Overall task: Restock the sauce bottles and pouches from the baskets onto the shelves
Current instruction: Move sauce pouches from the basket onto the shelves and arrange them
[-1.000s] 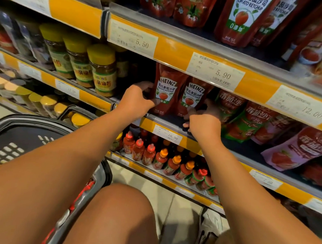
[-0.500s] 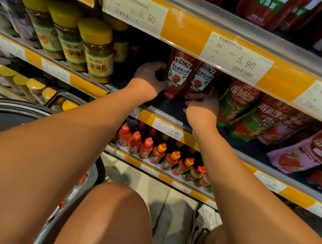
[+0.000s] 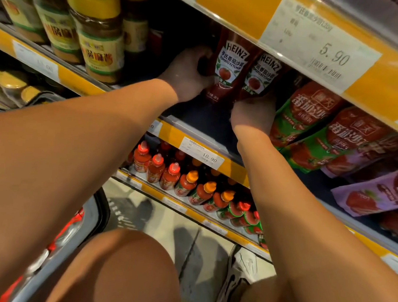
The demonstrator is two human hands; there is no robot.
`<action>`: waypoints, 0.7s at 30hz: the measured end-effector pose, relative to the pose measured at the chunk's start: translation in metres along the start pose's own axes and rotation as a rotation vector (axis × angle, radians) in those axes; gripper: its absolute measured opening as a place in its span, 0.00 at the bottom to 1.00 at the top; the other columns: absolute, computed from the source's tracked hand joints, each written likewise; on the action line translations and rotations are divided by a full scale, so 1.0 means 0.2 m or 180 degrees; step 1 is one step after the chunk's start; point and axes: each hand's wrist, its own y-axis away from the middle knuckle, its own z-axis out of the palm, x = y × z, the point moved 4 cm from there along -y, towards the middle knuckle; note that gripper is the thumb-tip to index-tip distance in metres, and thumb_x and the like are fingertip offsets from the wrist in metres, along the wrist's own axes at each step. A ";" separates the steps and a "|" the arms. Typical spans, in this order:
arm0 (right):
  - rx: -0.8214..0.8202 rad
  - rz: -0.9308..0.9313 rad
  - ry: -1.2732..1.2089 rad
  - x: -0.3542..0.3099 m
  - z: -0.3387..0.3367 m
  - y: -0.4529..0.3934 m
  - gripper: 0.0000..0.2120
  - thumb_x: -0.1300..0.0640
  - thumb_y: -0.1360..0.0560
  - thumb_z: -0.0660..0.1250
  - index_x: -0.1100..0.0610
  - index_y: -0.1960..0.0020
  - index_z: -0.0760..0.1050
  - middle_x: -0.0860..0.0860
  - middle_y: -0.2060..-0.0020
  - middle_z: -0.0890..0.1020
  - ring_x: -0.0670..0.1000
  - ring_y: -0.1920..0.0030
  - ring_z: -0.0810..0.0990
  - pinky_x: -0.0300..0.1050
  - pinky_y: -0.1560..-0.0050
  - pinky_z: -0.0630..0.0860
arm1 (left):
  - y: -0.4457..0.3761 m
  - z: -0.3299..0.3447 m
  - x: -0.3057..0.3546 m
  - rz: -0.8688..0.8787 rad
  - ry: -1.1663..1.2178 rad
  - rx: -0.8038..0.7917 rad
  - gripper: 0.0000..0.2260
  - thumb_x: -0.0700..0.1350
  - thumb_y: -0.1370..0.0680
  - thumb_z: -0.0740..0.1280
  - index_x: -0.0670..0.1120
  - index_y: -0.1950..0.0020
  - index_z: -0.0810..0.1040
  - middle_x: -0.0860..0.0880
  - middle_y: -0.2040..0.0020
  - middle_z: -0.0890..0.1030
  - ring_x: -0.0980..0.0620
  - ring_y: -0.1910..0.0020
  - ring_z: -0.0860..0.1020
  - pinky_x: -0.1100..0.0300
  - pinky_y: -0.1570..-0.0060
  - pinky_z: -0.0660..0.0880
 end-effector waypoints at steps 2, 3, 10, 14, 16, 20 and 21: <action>-0.0009 -0.0056 0.0003 0.00 0.01 -0.02 0.27 0.62 0.22 0.65 0.61 0.24 0.66 0.56 0.29 0.75 0.56 0.29 0.73 0.27 0.47 0.58 | -0.01 0.01 -0.01 0.0011 0.0080 -0.0015 0.21 0.49 0.23 0.74 0.50 0.32 0.75 0.54 0.37 0.79 0.53 0.39 0.78 0.49 0.40 0.80; -0.0025 -0.0072 0.0042 0.01 0.01 -0.02 0.27 0.62 0.22 0.65 0.60 0.24 0.65 0.55 0.29 0.75 0.55 0.28 0.73 0.27 0.47 0.57 | -0.01 0.01 -0.01 0.0015 0.0089 -0.0009 0.21 0.50 0.23 0.74 0.51 0.32 0.74 0.53 0.36 0.79 0.53 0.38 0.78 0.48 0.41 0.80; -0.0149 -0.0010 0.0267 -0.01 0.04 -0.06 0.27 0.61 0.24 0.67 0.61 0.26 0.68 0.55 0.31 0.76 0.54 0.30 0.74 0.26 0.42 0.61 | -0.04 0.01 0.02 -0.0035 0.0084 0.0057 0.20 0.47 0.23 0.74 0.48 0.33 0.75 0.50 0.37 0.80 0.50 0.41 0.80 0.48 0.43 0.80; -0.0553 0.0288 0.0225 -0.01 0.05 -0.06 0.23 0.60 0.25 0.67 0.62 0.31 0.73 0.55 0.38 0.82 0.55 0.38 0.81 0.50 0.35 0.78 | -0.01 -0.01 0.06 -0.0030 -0.0082 0.0069 0.23 0.48 0.23 0.74 0.47 0.29 0.75 0.49 0.33 0.79 0.50 0.37 0.79 0.50 0.37 0.78; -0.0464 0.0279 -0.0014 -0.02 0.03 -0.02 0.23 0.62 0.26 0.69 0.61 0.31 0.73 0.56 0.40 0.82 0.56 0.39 0.82 0.54 0.37 0.80 | 0.02 -0.01 0.08 -0.0053 -0.0103 0.0086 0.25 0.49 0.23 0.74 0.48 0.27 0.74 0.48 0.32 0.79 0.49 0.37 0.79 0.50 0.38 0.78; -0.0230 -0.0026 -0.0237 -0.03 -0.06 0.14 0.22 0.64 0.27 0.69 0.60 0.33 0.74 0.55 0.50 0.82 0.60 0.44 0.83 0.59 0.44 0.83 | 0.11 -0.06 0.11 -0.0230 -0.0348 0.0277 0.30 0.51 0.23 0.74 0.49 0.24 0.70 0.47 0.28 0.76 0.46 0.32 0.76 0.54 0.34 0.74; -0.0200 -0.0157 -0.0221 -0.04 -0.08 0.18 0.22 0.64 0.27 0.69 0.59 0.33 0.74 0.56 0.50 0.83 0.61 0.46 0.84 0.60 0.45 0.83 | 0.14 -0.09 0.12 -0.0283 -0.0451 0.0354 0.29 0.51 0.23 0.74 0.48 0.24 0.70 0.47 0.27 0.75 0.46 0.30 0.75 0.57 0.33 0.72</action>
